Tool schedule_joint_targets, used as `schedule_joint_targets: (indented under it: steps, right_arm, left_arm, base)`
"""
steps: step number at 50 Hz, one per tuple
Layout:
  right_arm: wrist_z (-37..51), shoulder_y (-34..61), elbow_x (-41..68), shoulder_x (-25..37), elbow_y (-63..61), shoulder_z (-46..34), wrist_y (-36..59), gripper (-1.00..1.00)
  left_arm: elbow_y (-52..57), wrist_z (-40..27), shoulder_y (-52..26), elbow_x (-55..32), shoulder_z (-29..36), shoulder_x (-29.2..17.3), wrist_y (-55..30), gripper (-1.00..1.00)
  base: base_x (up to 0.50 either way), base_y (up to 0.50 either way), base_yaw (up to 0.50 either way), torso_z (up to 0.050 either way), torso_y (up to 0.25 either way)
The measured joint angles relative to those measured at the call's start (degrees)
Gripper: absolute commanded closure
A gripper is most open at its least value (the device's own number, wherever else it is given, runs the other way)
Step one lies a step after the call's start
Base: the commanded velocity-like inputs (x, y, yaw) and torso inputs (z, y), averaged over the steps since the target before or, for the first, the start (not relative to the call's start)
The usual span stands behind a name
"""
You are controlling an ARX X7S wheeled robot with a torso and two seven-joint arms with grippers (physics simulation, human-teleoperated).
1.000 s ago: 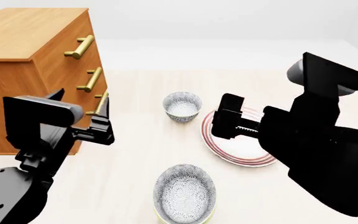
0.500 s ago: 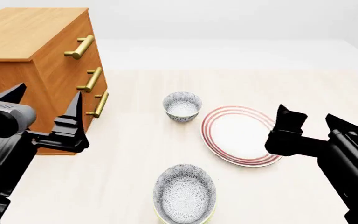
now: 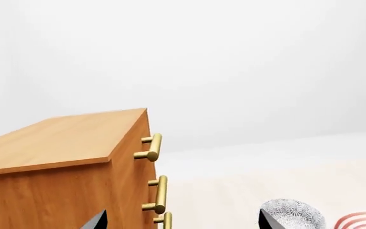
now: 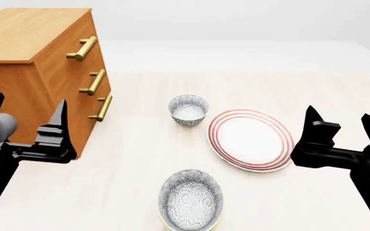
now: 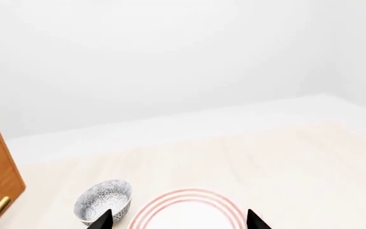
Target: Stack the bowl in the middle on the bowl at the back.
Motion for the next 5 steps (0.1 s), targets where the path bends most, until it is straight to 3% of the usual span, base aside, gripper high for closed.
schedule_joint_targets:
  steps: [5]
  right_arm:
    - [0.19,-0.49,0.4,1.04,-0.67,0.86,-0.33,-1.0]
  left_arm:
    - [0.08,-1.8,0.13,-2.59,-1.71,-0.81,-1.06,-1.0]
  base:
    - [0.0,0.0,0.0,0.0,0.0]
